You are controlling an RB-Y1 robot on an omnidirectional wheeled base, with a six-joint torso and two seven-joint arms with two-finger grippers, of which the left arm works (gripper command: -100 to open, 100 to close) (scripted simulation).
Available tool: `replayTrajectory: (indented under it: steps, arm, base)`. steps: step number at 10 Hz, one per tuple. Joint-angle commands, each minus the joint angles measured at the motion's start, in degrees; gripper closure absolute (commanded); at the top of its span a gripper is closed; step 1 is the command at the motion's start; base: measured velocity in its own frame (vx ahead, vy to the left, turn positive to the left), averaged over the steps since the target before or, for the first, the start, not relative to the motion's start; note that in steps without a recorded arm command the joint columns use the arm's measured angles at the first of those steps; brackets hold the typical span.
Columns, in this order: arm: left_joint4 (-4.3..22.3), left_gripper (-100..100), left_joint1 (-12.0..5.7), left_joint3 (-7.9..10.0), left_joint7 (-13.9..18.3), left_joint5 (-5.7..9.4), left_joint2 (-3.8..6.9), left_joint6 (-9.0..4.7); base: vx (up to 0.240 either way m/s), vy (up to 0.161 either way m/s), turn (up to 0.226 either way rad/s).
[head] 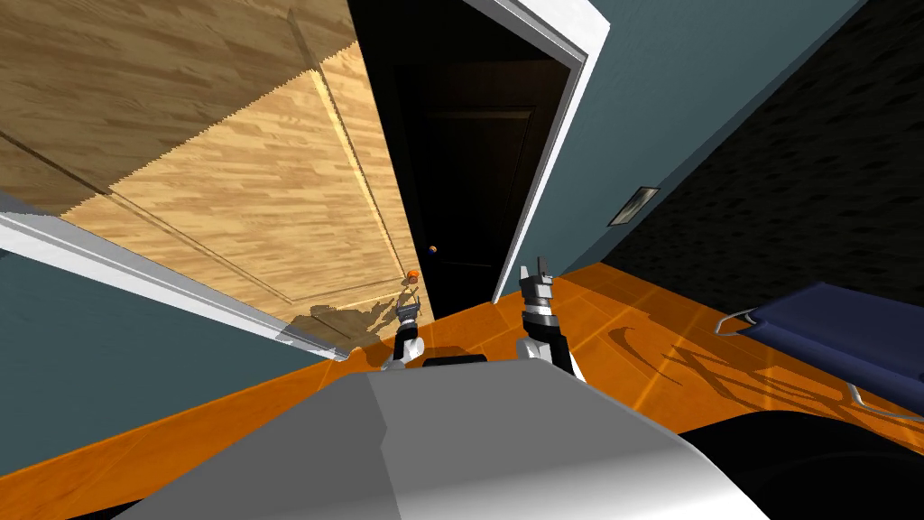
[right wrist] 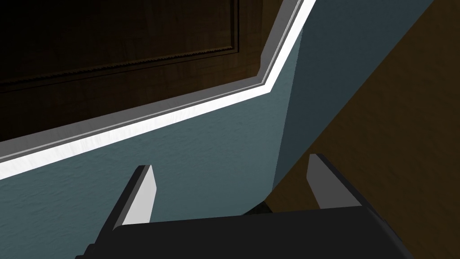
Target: Push the door open
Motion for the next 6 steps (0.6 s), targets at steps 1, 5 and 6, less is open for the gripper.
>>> replayTrajectory:
  steps: [1,5,6]
  arm:
    - [1.9,-100,-0.67,-0.05,1.5,0.52,-0.67,-0.42]
    - [2.9,-100,-0.98,-0.1,2.3,0.84,-1.13,-0.57]
    - [3.1,-100,-1.08,0.01,2.5,0.94,0.49,-0.6]
  base:
    - [0.095,0.027,-0.07]
    - [0.05,0.019,-0.025]
    - [0.085,0.029,-0.016]
